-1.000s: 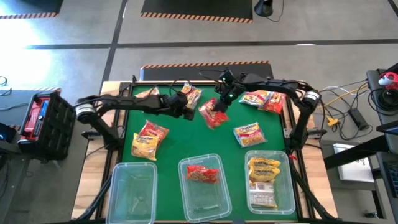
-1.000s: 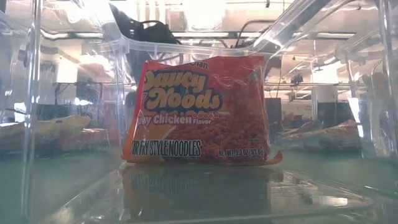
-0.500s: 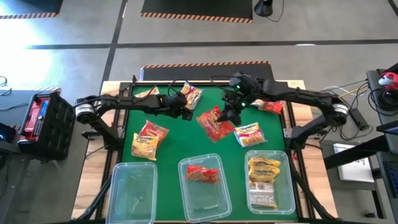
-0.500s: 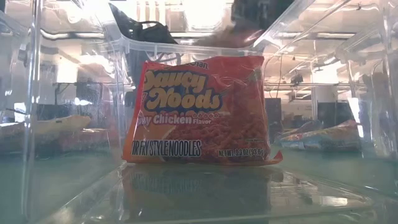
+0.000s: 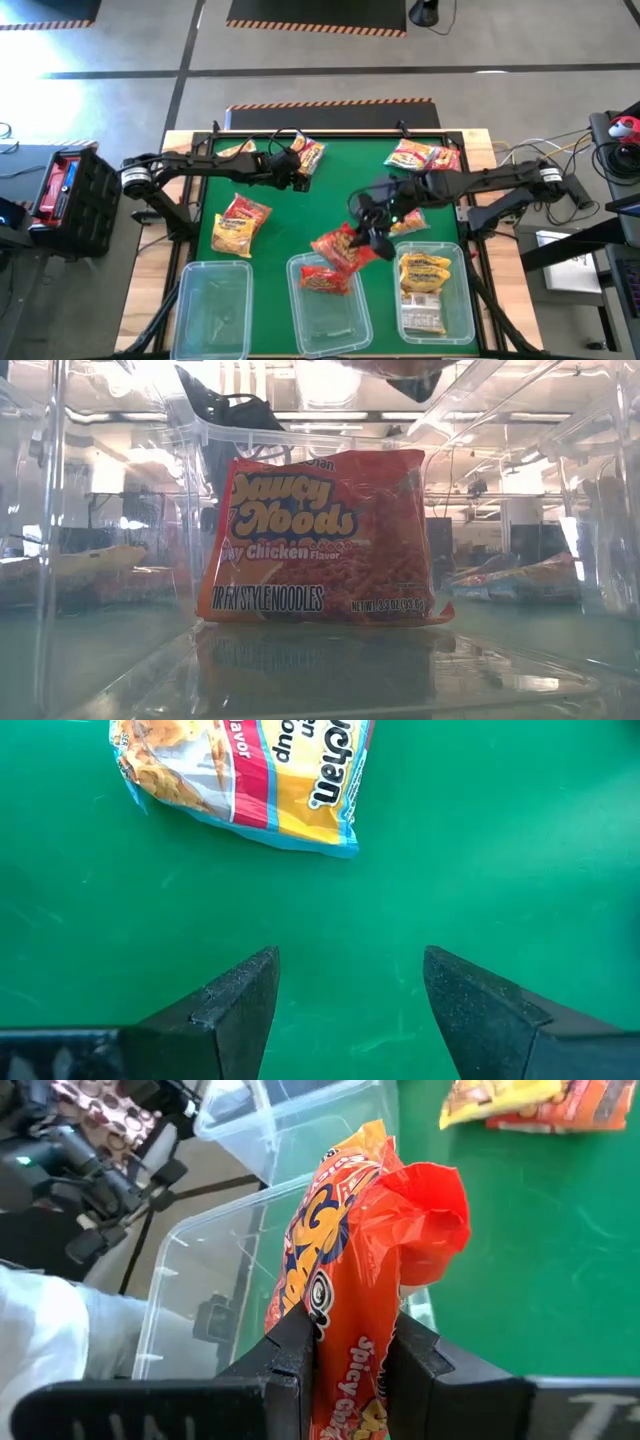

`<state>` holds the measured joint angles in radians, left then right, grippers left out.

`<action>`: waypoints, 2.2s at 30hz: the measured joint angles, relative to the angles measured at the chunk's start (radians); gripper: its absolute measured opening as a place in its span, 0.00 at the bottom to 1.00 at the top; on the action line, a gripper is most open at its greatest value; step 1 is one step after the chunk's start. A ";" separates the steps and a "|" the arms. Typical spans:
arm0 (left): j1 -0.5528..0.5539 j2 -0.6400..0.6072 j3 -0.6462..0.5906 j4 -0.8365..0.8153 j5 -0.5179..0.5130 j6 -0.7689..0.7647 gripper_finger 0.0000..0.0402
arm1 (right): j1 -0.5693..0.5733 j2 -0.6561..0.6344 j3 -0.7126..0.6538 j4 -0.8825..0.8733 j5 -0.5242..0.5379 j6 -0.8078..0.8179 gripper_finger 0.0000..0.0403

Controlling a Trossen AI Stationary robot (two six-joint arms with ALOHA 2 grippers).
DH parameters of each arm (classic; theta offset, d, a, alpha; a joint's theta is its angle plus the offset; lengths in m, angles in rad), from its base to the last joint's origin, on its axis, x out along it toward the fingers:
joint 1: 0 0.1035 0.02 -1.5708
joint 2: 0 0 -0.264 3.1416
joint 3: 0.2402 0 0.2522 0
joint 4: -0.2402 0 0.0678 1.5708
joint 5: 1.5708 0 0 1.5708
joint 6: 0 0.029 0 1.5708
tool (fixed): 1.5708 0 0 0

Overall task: Sort Maruchan noodles
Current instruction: Put the orange noodle pack into the middle transparent bin, then put the blue noodle pack into the left transparent bin

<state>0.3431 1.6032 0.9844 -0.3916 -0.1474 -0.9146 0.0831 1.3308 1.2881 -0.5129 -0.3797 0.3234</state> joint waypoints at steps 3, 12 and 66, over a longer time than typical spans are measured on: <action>0.000 0.000 0.000 0.002 0.007 0.007 0.58 | 0.039 0.020 0.000 0.013 0.048 0.071 0.17; -0.002 0.000 0.000 0.011 0.095 0.089 0.58 | 0.129 0.083 0.000 0.068 0.170 0.233 0.17; -0.199 -0.476 0.002 -0.175 0.070 0.170 0.58 | 0.207 0.538 0.460 -0.406 0.249 -0.017 0.40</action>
<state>0.1440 1.1267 0.9859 -0.5663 -0.0777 -0.7444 0.2904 1.8689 1.7477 -0.9185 -0.1307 0.3066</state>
